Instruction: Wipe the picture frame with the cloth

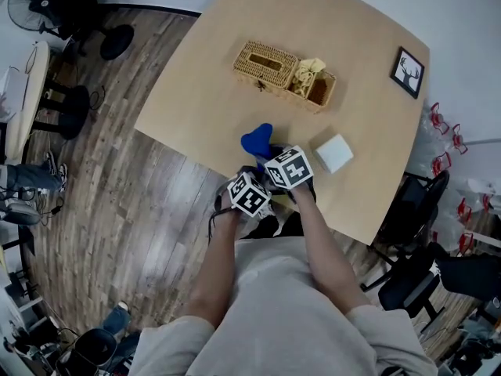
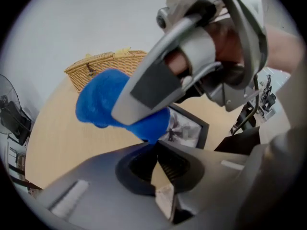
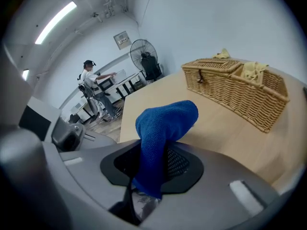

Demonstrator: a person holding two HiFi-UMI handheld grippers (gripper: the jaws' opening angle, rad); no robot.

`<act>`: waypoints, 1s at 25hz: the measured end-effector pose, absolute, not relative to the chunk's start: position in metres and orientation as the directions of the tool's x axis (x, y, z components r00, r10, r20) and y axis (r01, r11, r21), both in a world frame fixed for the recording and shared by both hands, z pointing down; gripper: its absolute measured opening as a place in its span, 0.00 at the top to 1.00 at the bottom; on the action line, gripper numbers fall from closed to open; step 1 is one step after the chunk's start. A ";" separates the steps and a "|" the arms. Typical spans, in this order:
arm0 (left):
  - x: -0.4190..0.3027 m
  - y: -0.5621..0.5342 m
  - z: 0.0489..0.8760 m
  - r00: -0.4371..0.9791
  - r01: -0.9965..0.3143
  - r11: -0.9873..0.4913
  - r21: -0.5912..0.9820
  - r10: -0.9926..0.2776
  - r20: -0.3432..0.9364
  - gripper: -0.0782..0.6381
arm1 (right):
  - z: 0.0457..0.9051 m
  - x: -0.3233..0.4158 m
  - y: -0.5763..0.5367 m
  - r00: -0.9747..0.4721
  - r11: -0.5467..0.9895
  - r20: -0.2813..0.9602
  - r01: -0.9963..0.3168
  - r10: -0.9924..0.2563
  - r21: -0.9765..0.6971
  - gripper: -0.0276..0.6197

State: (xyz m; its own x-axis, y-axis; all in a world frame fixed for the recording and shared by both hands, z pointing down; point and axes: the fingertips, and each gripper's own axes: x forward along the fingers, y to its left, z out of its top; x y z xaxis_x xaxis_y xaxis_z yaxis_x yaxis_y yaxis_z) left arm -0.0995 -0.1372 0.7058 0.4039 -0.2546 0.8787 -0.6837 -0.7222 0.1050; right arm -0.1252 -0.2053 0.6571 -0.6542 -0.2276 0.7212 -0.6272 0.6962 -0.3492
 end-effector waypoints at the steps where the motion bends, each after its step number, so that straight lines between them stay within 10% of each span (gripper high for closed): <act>1: -0.099 -0.137 0.706 0.405 -0.687 -0.719 0.102 -0.262 0.876 0.82 | 0.665 -0.129 -0.202 -0.641 0.711 0.741 -0.615 -0.200 -0.340 0.80; 25: -0.102 -0.139 0.703 0.408 -0.727 -0.677 0.111 -0.298 0.863 0.82 | 0.688 -0.123 -0.198 -0.580 0.717 0.784 -0.641 -0.221 -0.272 0.80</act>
